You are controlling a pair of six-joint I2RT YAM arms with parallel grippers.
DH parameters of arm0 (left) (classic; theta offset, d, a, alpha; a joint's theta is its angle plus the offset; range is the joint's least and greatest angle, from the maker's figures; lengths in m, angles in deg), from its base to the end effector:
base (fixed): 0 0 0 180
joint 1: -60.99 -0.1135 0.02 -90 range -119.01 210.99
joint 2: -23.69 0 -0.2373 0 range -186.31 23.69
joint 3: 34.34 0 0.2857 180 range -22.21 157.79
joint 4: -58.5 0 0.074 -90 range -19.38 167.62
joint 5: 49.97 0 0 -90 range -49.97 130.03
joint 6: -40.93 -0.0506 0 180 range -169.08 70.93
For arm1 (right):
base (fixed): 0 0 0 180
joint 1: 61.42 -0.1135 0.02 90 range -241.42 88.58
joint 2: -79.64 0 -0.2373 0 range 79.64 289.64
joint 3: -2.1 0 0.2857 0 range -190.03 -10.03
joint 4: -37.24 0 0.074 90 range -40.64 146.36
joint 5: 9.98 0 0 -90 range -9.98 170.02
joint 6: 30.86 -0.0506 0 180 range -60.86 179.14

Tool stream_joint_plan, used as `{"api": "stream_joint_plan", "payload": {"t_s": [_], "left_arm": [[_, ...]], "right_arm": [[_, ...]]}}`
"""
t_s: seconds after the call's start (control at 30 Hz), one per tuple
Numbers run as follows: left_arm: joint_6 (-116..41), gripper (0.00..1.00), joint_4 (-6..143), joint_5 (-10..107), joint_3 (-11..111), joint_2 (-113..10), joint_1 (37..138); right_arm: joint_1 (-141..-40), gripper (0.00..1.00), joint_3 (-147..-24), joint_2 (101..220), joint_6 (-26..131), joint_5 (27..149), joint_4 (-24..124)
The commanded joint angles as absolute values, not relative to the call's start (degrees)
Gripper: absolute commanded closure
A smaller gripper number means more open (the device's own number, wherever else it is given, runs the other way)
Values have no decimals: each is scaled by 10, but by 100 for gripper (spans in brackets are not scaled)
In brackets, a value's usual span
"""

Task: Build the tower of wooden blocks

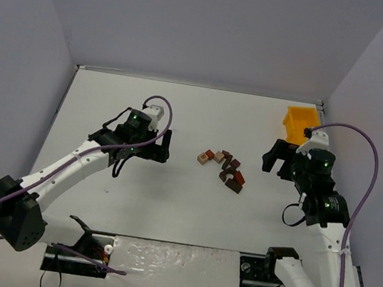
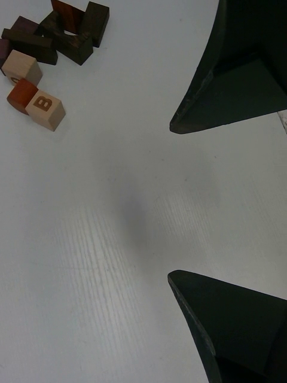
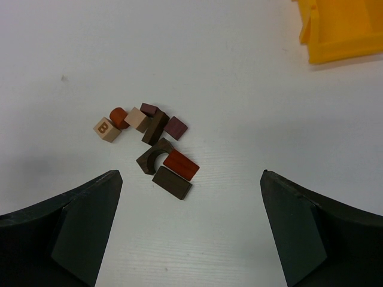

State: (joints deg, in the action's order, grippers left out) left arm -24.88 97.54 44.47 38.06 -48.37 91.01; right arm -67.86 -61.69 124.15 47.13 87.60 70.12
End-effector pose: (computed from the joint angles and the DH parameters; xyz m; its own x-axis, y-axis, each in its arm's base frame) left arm 0.2835 -0.1684 0.2631 -0.7197 -0.0560 -0.6921 0.2809 0.8881 -0.3639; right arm 0.2389 0.0337 0.3450 -0.2782 0.1762 -0.9442 -0.1847 0.9549 0.2326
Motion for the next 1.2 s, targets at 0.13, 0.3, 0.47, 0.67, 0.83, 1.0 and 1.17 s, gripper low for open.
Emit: {"api": "stream_joint_plan", "payload": {"t_s": [0.13,0.3,0.47,0.67,0.83,1.0,1.17], "left_arm": [[-247,3,867,475,409,-543,943],[-250,3,856,458,430,-580,950],[-239,3,856,452,450,-616,957],[-244,3,856,446,484,-662,970],[-250,3,857,446,514,-697,980],[-253,3,857,447,535,-725,987],[-260,3,863,443,548,-731,990]], "right_arm": [[-681,2,-645,1303,471,875,672],[-682,2,-648,1324,493,874,671],[-691,2,-653,1344,498,881,670],[-697,3,-644,1358,505,878,669],[-697,5,-639,1373,497,890,666],[-697,7,-638,1373,504,891,663],[-698,7,-637,1370,507,892,659]]}}
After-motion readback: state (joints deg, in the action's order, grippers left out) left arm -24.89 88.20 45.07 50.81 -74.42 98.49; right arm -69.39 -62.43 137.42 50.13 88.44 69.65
